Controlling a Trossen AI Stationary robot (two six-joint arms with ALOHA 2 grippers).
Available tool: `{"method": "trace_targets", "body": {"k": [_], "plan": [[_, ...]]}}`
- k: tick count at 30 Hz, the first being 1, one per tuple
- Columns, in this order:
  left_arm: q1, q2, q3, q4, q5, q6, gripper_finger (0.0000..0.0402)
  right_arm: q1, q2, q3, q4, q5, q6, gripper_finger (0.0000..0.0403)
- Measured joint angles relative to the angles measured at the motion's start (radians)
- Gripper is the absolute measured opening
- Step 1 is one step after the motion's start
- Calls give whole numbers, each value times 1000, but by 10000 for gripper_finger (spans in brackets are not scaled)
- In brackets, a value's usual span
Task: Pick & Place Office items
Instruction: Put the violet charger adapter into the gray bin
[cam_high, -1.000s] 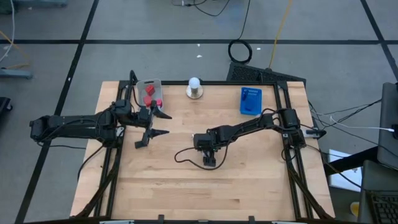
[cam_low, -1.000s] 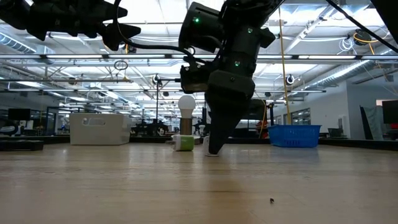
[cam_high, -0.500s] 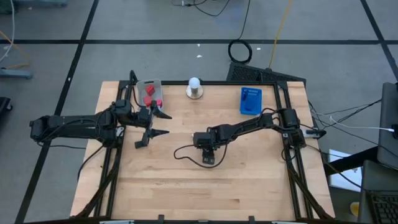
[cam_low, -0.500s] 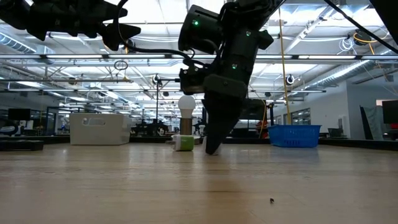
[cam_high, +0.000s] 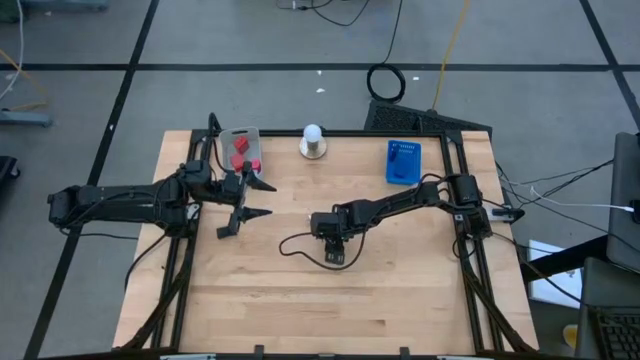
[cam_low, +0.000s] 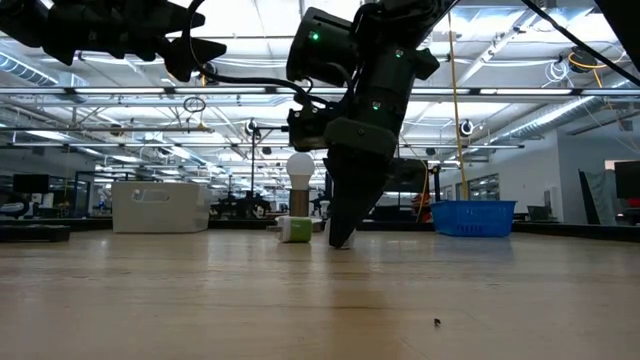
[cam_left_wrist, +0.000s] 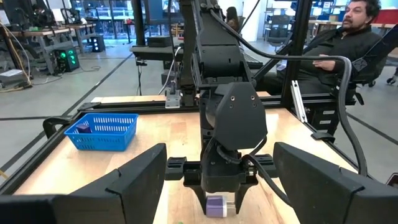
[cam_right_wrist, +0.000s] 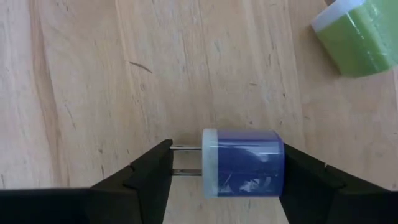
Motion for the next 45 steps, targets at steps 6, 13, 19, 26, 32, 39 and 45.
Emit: {"method": "trace_targets", "body": {"k": [6,13,19,26,32,39,45], "plan": [[0,0,0,-55,-2,-26,298,3,-42,-2,-1,-12,1,225],[-3,1,0,-92,-28,-33,298,1,-128,-2,6,-3,1,225],[-31,57,0,-94,-170,49,298,-2,-204,-2,8,-10,0,225],[-123,222,0,34,-346,220,298,-49,-268,-2,41,-156,57,225],[-203,363,0,195,-454,369,299,-92,-279,0,124,-334,134,225],[-271,441,0,276,-697,405,299,-141,-279,0,176,-378,184,225],[-319,458,0,351,-793,420,299,-187,-279,0,201,-381,184,225]]}}
